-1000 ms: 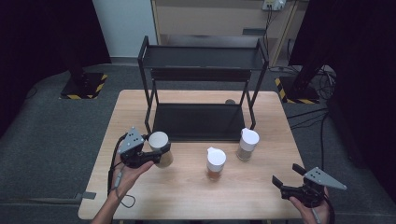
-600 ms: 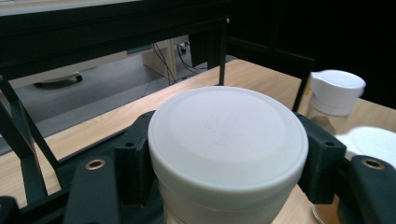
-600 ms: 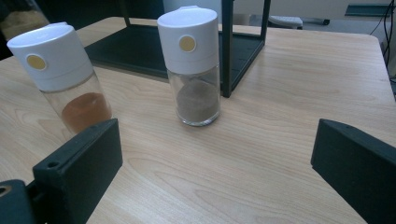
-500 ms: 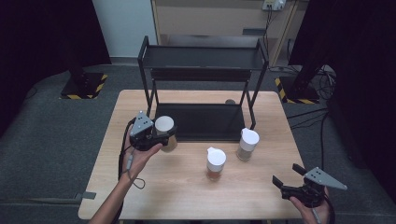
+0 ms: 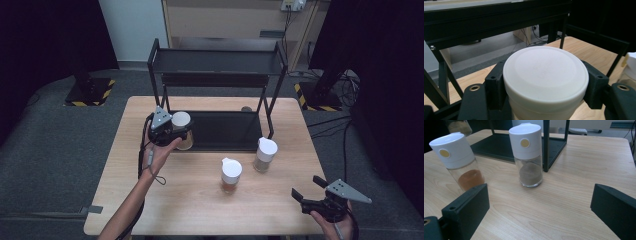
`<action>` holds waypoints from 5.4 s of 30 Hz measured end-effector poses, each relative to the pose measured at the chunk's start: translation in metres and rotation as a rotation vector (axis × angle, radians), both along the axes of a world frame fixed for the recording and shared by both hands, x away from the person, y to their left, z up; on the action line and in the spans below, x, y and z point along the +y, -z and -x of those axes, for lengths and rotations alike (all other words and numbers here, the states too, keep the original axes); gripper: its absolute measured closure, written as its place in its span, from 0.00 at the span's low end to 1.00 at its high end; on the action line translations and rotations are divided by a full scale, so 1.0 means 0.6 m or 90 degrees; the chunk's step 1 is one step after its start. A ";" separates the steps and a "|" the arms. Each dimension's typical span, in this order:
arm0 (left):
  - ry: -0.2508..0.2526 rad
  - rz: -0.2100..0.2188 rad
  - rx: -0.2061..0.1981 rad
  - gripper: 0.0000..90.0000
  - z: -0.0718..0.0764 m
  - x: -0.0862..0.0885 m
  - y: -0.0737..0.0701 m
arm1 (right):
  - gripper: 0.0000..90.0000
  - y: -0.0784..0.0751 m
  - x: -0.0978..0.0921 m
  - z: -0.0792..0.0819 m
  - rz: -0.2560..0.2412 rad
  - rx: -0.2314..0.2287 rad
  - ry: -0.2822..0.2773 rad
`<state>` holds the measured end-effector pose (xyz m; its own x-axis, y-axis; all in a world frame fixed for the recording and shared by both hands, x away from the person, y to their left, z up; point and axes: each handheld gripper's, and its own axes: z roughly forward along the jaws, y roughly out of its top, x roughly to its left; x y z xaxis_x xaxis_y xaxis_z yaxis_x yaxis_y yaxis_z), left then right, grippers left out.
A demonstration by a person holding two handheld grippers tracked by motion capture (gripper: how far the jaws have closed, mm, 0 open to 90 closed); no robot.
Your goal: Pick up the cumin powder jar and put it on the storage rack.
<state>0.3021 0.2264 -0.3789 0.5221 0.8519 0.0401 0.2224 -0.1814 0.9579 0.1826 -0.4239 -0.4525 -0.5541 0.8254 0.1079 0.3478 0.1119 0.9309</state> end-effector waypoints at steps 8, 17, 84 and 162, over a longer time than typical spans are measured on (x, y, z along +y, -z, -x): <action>-0.023 0.000 0.004 0.36 -0.035 -0.005 0.012 | 0.03 0.001 -0.001 -0.001 -0.003 0.002 -0.002; -0.046 -0.004 0.012 0.36 -0.065 -0.016 0.033 | 0.03 0.001 -0.002 -0.001 -0.005 0.001 -0.003; -0.080 -0.005 0.009 0.07 -0.095 -0.025 0.072 | 0.03 0.002 -0.005 -0.003 -0.010 0.004 -0.012; 0.043 0.061 -0.017 0.02 0.196 0.135 0.020 | 0.03 0.000 0.001 -0.003 -0.001 0.003 -0.016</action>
